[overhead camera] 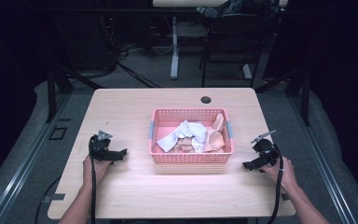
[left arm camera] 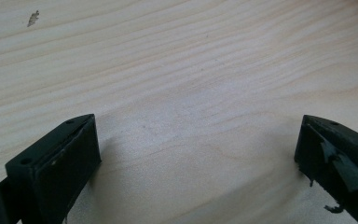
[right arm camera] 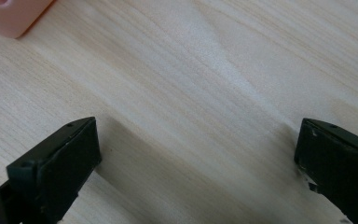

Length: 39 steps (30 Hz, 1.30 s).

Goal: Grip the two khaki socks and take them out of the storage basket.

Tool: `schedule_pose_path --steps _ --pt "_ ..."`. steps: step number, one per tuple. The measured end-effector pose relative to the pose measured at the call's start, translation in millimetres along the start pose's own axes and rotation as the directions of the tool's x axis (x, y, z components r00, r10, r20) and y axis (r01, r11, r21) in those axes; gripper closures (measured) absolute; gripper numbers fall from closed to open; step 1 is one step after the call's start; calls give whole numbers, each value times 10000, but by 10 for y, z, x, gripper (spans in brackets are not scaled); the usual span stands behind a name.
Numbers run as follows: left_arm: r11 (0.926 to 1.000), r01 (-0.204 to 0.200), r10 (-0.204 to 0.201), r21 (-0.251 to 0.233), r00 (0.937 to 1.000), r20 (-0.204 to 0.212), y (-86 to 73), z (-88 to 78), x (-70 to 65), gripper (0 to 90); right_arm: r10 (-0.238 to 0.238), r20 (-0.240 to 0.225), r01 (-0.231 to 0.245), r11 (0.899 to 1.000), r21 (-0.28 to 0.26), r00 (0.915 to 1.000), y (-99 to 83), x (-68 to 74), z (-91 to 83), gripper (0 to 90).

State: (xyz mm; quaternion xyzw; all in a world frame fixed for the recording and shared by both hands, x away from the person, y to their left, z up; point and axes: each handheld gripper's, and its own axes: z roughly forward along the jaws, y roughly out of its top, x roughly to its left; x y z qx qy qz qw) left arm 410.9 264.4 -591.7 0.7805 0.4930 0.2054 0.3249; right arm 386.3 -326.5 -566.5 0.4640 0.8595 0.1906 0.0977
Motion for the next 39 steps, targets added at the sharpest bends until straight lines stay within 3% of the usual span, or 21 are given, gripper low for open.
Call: schedule_pose_path --steps 13,16,23,29,39 --pt "10000 11 -11 -35 10000 -58 -5 -5 39 2 93 105 -94 9999 109 9999 -4 -2 -7 0" --pt "10000 33 -33 -30 10000 -41 8 10 60 1 294 -271 -290 9995 151 9992 4 -32 -26 0" --pt "9998 191 -191 -27 9997 -175 23 26 71 1 429 -354 -423 9990 172 9985 17 -43 -94 0" --pt "9998 203 -203 -29 9996 -214 28 31 75 1 412 -453 -407 9991 106 9981 91 -54 -220 0" --pt "9998 213 -214 -31 9995 -217 28 31 74 1 271 -671 -323 9965 -774 9974 296 33 -601 0"
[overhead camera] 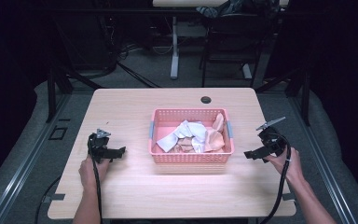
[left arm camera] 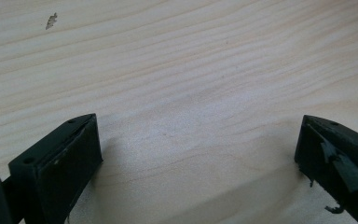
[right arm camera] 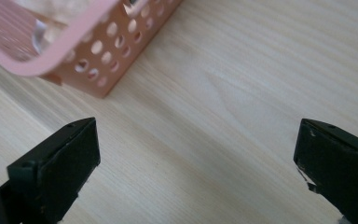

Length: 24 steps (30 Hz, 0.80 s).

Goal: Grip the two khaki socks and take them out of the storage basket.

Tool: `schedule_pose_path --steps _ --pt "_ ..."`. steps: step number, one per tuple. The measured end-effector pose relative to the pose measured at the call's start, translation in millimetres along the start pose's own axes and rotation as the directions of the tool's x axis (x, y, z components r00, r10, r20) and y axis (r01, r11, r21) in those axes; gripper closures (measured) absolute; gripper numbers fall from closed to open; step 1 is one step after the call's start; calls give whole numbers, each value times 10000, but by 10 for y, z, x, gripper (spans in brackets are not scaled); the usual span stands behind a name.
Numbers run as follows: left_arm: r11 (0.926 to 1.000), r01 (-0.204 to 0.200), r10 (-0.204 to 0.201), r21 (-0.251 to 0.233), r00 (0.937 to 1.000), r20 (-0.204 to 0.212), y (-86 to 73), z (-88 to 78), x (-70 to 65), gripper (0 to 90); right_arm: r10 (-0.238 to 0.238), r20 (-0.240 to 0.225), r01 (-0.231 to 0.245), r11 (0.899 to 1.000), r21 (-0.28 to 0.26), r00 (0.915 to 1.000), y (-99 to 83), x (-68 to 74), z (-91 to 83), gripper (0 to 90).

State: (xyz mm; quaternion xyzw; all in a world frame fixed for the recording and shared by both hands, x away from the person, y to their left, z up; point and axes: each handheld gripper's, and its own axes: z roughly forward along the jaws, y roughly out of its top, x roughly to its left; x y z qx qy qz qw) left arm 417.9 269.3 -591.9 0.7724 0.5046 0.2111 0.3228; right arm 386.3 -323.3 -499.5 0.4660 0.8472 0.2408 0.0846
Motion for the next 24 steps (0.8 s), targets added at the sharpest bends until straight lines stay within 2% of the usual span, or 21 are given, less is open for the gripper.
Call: schedule_pose_path --steps 2,6,16,24 --pt "10000 -3 3 4 10000 0 0 0 0 1 24 28 -24 10000 -44 10000 10 16 -14 0" --pt "10000 0 0 2 10000 -2 0 0 0 1 -255 49 255 9997 5 9997 82 58 -31 0" --pt "10000 -2 2 1 10000 -3 0 0 0 2 -550 36 550 9984 128 9985 338 116 -68 0" --pt "10000 -35 35 26 10000 -1 1 -2 2 1 -963 -19 963 9953 -126 9953 680 255 -129 0"
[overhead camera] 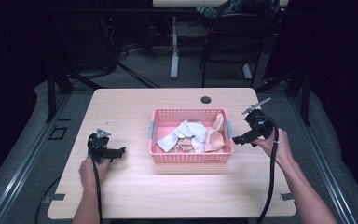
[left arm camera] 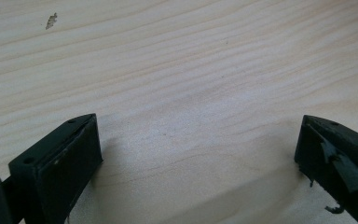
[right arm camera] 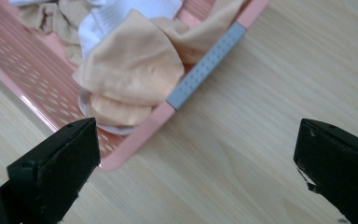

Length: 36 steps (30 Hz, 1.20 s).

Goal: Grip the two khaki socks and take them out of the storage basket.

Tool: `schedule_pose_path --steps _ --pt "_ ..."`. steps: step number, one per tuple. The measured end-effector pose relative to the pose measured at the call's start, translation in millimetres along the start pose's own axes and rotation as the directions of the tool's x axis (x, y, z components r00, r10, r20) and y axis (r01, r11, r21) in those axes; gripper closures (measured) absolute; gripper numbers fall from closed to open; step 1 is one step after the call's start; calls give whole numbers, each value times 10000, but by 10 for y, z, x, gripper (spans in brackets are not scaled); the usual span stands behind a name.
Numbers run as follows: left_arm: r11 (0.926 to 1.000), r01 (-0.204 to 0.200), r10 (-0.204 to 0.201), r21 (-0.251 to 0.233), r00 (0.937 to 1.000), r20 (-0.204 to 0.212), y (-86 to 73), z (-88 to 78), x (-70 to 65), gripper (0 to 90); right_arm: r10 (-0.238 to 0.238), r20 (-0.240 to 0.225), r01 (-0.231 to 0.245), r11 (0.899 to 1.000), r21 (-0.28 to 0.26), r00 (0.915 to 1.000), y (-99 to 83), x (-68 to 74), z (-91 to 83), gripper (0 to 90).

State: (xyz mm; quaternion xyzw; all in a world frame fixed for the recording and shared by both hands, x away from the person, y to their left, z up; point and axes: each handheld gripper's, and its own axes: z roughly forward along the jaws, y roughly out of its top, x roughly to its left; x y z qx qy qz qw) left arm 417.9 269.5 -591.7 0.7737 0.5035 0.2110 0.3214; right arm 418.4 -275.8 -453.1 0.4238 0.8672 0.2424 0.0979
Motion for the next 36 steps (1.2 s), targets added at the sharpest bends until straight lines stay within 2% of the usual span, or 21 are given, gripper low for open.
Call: schedule_pose_path --steps 1,2,5,6,8,11,16,18,19,21,24,30,31,35,36 --pt "10000 0 0 0 10000 0 0 0 0 2 0 0 0 10000 0 10000 0 0 0 0" --pt "10000 -2 2 3 10000 -3 0 0 0 1 -121 -4 121 9999 -8 9999 85 41 3 0" --pt "10000 5 -5 -1 10000 1 0 0 0 2 -207 -110 207 9998 -41 9997 155 83 23 0" --pt "10000 4 -4 0 10000 1 0 0 0 2 -363 -91 363 9993 -40 9993 220 131 50 0" --pt "10000 7 -7 -2 10000 2 0 0 0 2 -399 -158 398 9992 -46 9991 244 149 64 0" --pt "10000 4 -4 1 10000 -4 0 0 -1 2 -560 -366 561 9984 26 9978 362 240 140 0" --pt "10000 33 -33 -25 10000 -1 -1 1 -2 2 -854 -439 868 9957 308 9954 478 332 263 0" --pt "10000 38 -38 -25 10000 3 -1 2 -2 1 -782 -499 795 9965 252 9957 491 356 298 0" --pt "10000 33 -33 -23 10000 -1 0 1 -2 1 -858 -603 885 9951 446 9945 527 383 363 0" --pt "10000 31 -31 -22 10000 1 0 1 -2 1 -830 -624 862 9950 505 9946 552 407 411 1" --pt "10000 39 -39 -24 10000 2 -1 1 -3 1 -828 -604 863 9946 575 9947 582 435 460 1" --pt "10000 28 -28 -17 10000 2 0 1 -2 2 -985 -544 1038 9890 1051 9936 659 503 612 31" --pt "10000 38 -38 -25 10000 2 -1 1 -3 2 -902 -493 958 9871 1283 9947 673 535 696 49" --pt "10000 32 -32 -24 10000 -3 -1 1 -2 1 -787 -431 849 9823 1667 9960 701 565 819 113" --pt "10000 28 -28 -22 10000 -2 -1 1 -2 1 -813 -422 878 9786 1863 9958 710 567 846 129"
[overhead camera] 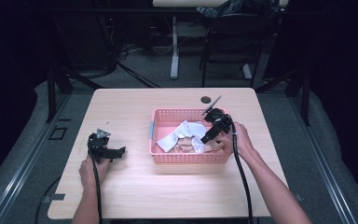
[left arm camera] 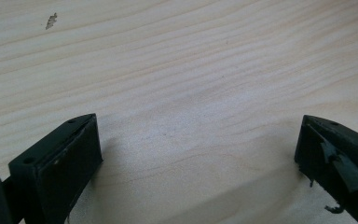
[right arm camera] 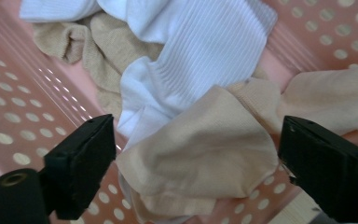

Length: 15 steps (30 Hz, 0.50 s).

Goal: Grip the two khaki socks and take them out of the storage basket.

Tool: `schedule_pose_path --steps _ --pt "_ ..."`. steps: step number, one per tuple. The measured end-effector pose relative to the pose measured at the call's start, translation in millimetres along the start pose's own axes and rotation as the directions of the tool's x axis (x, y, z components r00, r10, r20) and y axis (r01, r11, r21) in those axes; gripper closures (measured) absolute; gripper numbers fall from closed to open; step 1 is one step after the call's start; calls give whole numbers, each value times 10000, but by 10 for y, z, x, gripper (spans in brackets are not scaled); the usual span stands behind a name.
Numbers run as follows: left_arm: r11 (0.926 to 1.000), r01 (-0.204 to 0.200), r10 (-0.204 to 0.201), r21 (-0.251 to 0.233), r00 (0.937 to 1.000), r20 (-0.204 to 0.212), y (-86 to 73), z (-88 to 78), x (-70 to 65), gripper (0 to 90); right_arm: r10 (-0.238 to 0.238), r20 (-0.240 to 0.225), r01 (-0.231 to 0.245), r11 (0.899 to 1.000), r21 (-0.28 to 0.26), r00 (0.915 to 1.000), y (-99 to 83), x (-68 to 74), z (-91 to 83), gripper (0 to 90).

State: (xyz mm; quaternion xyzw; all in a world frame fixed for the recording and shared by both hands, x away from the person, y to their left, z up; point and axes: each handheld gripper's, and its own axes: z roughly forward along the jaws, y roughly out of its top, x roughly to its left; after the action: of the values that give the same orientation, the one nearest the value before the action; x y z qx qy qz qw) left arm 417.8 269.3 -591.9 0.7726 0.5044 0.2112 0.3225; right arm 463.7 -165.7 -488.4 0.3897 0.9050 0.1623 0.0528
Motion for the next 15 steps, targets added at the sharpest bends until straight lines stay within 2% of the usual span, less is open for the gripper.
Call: schedule_pose_path --steps 2,3,5,6,8,9,11,13,15 --pt "10000 5 -5 -1 10000 1 0 0 0 1 94 1 -94 9999 90 10000 6 8 31 131" --pt "10000 7 -7 -3 10000 -1 0 0 0 1 167 34 -169 9992 374 9999 12 13 78 136" --pt "10000 7 -7 -4 10000 0 0 0 0 1 293 97 -296 9989 362 9995 -2 43 127 142" --pt "10000 -23 23 19 10000 0 0 -1 2 2 161 139 -169 9979 628 9998 -4 47 144 149" --pt "10000 -22 22 21 10000 3 0 -1 2 1 233 157 -242 9977 632 9996 -18 66 181 156" --pt "10000 -24 24 22 10000 3 0 -1 2 2 106 254 -131 9948 1013 9996 -31 73 229 198" --pt "10000 7 -7 -3 10000 -1 0 0 0 1 132 287 -162 9941 1069 9995 -32 73 242 222" --pt "10000 3 -3 -3 10000 -2 0 0 0 2 189 277 -218 9939 1079 9994 -27 68 248 327" --pt "10000 4 -4 -1 10000 -1 0 0 0 2 189 288 -220 9932 1139 9994 -28 65 253 396"
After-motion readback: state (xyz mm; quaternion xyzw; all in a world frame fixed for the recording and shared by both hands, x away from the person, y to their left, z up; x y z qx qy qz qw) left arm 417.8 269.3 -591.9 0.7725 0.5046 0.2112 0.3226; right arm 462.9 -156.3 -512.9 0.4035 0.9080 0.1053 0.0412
